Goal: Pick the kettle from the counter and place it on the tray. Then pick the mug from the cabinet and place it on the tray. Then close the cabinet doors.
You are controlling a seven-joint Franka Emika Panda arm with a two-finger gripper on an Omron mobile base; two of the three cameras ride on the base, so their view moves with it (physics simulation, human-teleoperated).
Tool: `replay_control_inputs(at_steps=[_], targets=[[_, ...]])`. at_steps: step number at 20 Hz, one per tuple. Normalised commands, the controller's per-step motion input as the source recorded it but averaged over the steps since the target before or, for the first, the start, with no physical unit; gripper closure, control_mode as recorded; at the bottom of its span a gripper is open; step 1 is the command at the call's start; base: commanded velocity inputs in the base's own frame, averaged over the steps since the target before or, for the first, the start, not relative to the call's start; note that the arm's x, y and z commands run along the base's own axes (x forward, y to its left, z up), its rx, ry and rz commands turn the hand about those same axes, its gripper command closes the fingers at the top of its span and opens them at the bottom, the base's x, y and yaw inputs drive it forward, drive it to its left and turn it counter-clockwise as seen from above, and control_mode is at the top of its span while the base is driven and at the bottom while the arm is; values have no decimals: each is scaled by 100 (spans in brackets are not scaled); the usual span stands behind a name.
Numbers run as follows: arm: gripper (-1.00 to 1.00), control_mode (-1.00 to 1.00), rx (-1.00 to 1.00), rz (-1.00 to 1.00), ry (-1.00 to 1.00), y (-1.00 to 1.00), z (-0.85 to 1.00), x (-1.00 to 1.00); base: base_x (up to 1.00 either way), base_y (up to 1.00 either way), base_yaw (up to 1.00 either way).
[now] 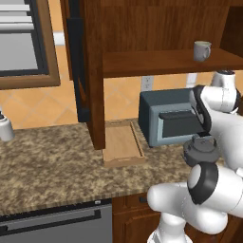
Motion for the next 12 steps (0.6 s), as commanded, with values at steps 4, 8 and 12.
replay_control_inputs(at_steps=[4,8,12], targets=[[-100,-100,5,-6,0,-8,-25,0,0,0,0],[-100,-100,1,-6,0,-1,-28,1,0,0,0],[-100,-100,1,-7,0,-1,-26,16,0,0,0]])
